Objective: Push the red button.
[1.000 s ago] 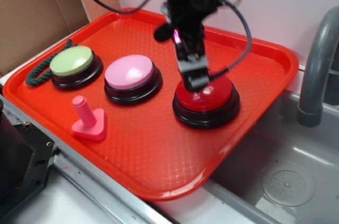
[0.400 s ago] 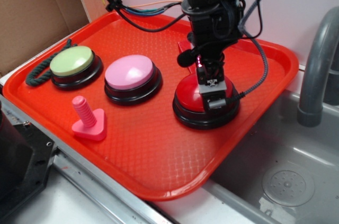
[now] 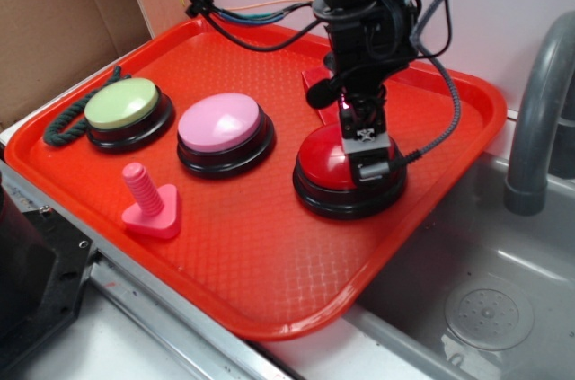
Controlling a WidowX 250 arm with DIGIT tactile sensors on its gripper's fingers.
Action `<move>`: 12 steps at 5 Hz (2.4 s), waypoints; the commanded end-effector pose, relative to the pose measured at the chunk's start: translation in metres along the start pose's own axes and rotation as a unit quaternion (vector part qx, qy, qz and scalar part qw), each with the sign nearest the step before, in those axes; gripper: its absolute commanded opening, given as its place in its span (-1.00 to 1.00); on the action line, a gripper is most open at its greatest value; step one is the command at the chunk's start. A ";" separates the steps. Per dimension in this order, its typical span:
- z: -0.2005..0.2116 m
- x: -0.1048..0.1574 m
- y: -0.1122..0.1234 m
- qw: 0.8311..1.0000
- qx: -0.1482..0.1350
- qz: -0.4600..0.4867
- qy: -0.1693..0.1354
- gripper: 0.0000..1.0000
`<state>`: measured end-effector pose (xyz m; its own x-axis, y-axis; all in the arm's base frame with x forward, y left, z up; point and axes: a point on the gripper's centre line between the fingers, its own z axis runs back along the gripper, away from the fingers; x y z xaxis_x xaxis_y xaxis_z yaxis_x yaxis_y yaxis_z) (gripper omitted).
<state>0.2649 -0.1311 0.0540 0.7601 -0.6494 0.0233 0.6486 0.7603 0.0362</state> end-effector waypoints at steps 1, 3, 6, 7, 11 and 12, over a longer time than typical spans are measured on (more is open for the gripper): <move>0.073 0.004 -0.004 0.998 0.037 -0.041 -0.024 1.00; 0.102 0.000 -0.018 0.997 0.051 -0.039 -0.049 1.00; 0.126 -0.011 -0.032 0.996 0.031 -0.050 -0.072 1.00; 0.132 -0.011 -0.034 0.996 0.014 -0.049 -0.074 1.00; 0.152 -0.013 -0.044 0.998 0.001 -0.043 -0.052 1.00; 0.158 -0.017 -0.048 0.998 0.006 -0.039 -0.053 1.00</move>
<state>0.2170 -0.1511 0.1848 0.7169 -0.6965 0.0304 0.6956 0.7175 0.0367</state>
